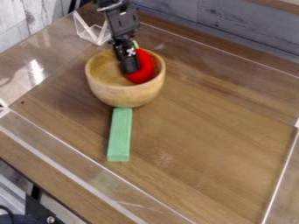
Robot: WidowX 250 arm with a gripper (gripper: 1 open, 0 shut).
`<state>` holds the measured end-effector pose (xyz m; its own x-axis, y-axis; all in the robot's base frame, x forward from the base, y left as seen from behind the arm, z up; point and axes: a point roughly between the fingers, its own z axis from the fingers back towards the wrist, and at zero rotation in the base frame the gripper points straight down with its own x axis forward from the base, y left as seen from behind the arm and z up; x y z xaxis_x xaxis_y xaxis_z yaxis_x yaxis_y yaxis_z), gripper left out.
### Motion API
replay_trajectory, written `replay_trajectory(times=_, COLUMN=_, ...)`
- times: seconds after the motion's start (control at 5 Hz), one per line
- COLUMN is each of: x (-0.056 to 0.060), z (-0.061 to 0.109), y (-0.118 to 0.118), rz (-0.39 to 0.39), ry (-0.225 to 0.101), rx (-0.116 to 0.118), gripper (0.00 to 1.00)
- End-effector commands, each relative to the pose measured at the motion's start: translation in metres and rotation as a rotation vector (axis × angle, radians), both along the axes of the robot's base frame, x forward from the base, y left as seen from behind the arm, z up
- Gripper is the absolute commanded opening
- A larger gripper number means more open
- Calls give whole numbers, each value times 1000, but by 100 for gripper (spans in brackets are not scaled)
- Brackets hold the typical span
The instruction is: Move the red object to the right side of the table
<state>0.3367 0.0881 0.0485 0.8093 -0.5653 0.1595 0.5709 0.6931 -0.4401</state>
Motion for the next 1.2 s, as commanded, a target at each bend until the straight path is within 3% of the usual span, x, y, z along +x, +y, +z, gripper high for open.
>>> replay_trajectory(times=0.0, x=16, z=20, y=-5, rz=-9, ry=-48, rx=10, gripper=0)
replay_trajectory(times=0.6, x=12, z=74, y=-17, rz=43, ry=-57, rx=38, gripper=0)
replay_trajectory(times=0.8, x=16, z=79, y=-32, rz=28, ry=-56, rx=42, gripper=0)
replay_trajectory(times=1.0, x=23, z=71, y=-44, rz=0, ry=-51, rx=42, gripper=100)
